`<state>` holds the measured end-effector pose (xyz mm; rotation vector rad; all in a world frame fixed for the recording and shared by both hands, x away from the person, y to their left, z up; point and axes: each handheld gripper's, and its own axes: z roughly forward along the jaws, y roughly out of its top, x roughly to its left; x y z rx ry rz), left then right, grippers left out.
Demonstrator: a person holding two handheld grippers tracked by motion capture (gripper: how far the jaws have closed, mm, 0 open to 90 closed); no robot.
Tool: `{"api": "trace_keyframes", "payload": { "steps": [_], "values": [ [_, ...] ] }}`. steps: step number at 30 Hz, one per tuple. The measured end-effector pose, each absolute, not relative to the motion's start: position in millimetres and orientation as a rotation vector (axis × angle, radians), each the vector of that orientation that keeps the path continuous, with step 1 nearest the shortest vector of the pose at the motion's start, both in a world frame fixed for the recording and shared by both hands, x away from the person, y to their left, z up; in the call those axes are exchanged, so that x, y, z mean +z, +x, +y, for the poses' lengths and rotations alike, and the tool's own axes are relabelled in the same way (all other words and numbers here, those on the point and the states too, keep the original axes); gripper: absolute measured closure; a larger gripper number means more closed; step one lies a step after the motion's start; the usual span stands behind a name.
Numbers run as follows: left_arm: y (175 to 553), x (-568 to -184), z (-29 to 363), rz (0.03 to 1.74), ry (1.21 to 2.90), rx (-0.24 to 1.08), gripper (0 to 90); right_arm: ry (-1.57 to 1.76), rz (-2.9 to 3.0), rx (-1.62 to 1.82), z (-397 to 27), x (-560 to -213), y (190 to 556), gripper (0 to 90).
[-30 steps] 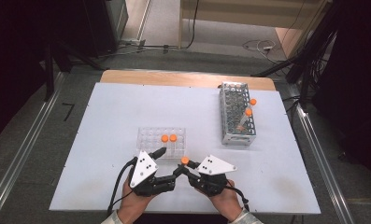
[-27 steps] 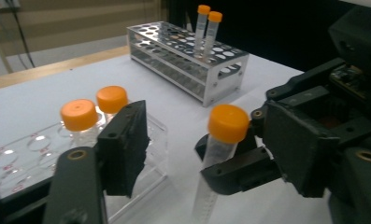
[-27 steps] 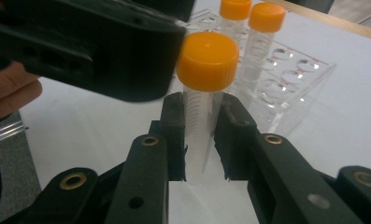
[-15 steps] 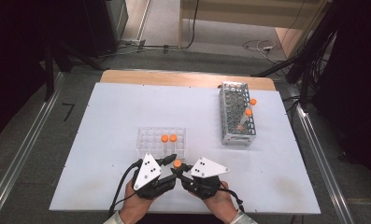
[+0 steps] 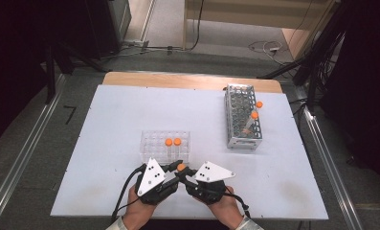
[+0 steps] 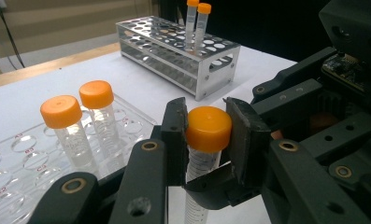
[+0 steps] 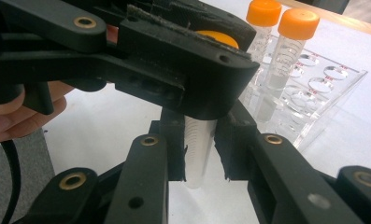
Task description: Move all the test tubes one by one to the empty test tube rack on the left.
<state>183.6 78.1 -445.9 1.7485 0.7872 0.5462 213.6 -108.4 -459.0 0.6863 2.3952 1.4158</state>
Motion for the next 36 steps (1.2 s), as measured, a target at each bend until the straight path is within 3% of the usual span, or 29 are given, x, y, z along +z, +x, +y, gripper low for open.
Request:
{"api": "trace_keyframes", "payload": {
  "steps": [2,4,7,12,36],
  "values": [
    [183,-445,79,0.788,1.736,0.548,70.0,0.688,2.401,1.419,-108,-459,214,66.6],
    [184,-443,82,0.794,1.721,0.555,69.9,0.691,2.430,1.410,-108,-459,215,52.9],
    [186,-438,90,0.817,1.688,0.558,70.0,0.690,2.445,1.400,-110,-459,216,40.9],
    [189,-429,104,0.855,1.639,0.570,70.0,0.745,2.437,1.377,-119,-459,223,29.1],
    [204,-412,129,0.937,1.575,0.664,69.9,0.900,2.360,1.324,-156,-461,240,21.1]
  ]
}}
